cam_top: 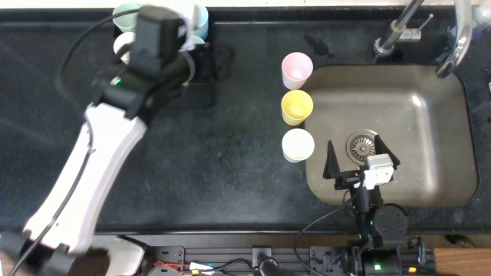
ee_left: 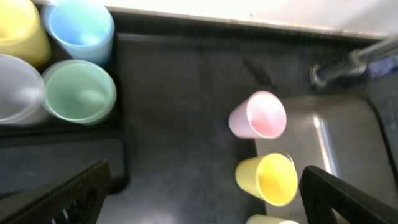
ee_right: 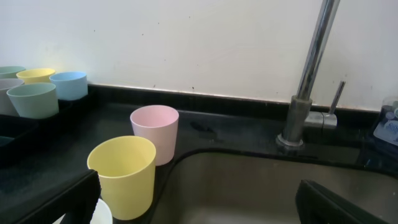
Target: Store Cups
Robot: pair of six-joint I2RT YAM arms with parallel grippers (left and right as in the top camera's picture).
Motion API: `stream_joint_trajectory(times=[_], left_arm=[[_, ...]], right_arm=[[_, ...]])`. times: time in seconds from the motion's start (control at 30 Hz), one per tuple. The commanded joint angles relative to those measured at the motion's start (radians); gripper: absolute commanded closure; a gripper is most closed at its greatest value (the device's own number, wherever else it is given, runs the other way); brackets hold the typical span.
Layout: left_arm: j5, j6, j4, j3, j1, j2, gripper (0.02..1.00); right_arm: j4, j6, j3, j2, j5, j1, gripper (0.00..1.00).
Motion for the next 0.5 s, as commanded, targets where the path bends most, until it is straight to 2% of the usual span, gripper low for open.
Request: stream_joint_trajectory(times=[0.03,0.27,0.5], left_arm=[[-0.068,-0.122,-0.079,0.154,-0.085,0.124,0.018],[-0.17,-0.207,-0.209,0.37,-0.209,0.321,0.018],[-0.24,-0.273,-0.331,0.558,-0.259,0.484,0.018]], right_arm=[[0.005,0.0,-0.014,-0.011,0.008,-0.003,0.005],[0.005,0.0,-0.013,-0.011,0.008,-0.003,0.003],[0.005,0.0,-0.013,-0.011,0.008,-0.003,0.007]])
